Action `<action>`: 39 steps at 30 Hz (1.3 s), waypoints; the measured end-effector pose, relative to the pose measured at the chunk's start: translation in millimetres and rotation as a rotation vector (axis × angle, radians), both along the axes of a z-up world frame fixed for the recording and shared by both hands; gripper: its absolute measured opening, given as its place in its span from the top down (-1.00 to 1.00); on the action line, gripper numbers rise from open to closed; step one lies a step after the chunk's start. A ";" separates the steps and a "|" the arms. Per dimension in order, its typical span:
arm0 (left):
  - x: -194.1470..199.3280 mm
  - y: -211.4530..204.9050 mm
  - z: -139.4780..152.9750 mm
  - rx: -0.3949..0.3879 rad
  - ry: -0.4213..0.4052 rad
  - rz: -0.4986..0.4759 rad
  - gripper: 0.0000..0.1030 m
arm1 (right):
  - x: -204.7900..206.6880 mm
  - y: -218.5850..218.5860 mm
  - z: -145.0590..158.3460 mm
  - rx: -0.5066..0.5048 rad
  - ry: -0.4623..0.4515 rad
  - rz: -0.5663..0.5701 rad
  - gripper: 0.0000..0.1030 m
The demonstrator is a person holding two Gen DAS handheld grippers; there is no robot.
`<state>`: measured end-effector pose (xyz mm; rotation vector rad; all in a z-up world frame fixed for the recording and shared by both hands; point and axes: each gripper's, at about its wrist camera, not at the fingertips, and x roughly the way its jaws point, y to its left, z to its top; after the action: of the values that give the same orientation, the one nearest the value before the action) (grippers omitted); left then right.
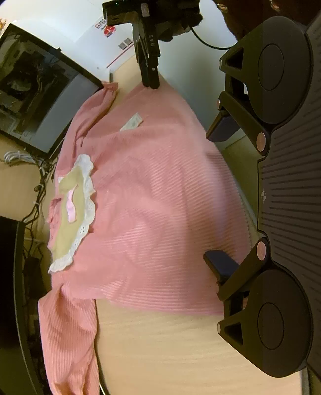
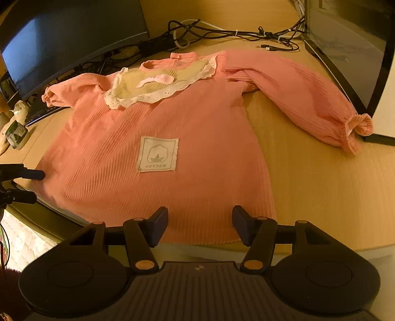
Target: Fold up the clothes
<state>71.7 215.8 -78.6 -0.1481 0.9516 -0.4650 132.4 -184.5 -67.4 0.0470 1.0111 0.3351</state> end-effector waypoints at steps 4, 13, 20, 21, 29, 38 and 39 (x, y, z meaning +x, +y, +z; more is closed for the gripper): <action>-8.5 3.8 2.1 -0.029 0.013 0.012 -0.91 | -6.4 3.1 0.1 -0.022 -0.009 -0.031 -0.13; 29.7 13.5 43.5 -0.265 -0.077 0.067 -0.98 | 6.3 16.0 35.7 0.023 -0.175 -0.099 -1.00; 101.1 -19.1 27.8 -0.307 -0.046 0.211 -1.00 | 68.7 27.7 31.6 0.180 -0.263 -0.075 -1.00; 104.6 -22.7 24.4 -0.307 -0.040 0.220 -1.00 | 79.5 30.8 26.0 0.198 -0.251 -0.066 -1.00; 99.3 -34.6 -11.6 -0.172 -0.071 0.311 -1.00 | 112.0 51.0 -26.0 0.220 -0.221 0.022 -1.00; 71.0 -24.3 3.8 -0.089 -0.073 0.368 -1.00 | 103.9 56.3 -30.9 0.155 -0.257 0.112 -1.00; 70.4 -15.0 7.8 -0.091 -0.080 0.382 -1.00 | 103.6 57.2 -30.7 0.150 -0.256 0.117 -1.00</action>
<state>142.2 200.7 -70.8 -0.3832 0.8009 -0.1596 236.0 -127.3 -98.0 0.0788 0.7353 0.5101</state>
